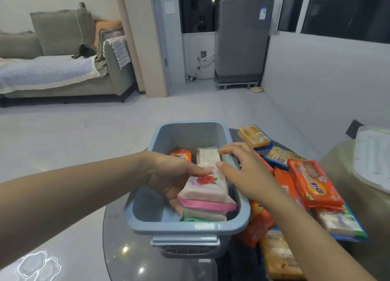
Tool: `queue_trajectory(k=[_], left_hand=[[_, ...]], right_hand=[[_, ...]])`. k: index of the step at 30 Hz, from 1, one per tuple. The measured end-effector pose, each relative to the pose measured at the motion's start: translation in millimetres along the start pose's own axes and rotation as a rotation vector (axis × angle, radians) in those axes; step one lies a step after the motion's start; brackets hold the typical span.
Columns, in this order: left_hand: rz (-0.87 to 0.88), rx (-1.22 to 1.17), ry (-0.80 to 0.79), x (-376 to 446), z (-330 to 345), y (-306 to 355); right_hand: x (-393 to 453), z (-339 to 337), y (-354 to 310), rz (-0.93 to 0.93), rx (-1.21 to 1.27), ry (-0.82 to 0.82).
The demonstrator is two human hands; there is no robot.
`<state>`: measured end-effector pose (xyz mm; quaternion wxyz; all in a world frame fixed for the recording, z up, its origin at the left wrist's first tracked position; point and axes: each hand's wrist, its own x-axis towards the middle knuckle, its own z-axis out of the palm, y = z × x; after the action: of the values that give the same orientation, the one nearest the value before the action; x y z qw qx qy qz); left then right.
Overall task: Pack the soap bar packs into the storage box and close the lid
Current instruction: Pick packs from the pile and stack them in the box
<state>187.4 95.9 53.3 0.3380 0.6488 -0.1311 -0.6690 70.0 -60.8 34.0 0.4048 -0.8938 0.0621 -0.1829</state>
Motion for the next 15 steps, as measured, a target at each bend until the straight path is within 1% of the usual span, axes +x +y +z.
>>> queue_trajectory(k=[2,7,11,15], left_hand=[[-0.033,-0.047,-0.011,3,-2,-1],[-0.102,-0.058,0.003,8,7,0],[-0.054,-0.090,0.081,16,14,-9],[-0.057,-0.057,0.074,29,26,-17]], right_hand=[[-1,1,0,0.008,0.031,0.012],[-4,1,-1,0.017,0.073,0.013],[-6,4,-1,0.002,0.083,0.031],[-7,4,-2,-0.002,0.078,0.022]])
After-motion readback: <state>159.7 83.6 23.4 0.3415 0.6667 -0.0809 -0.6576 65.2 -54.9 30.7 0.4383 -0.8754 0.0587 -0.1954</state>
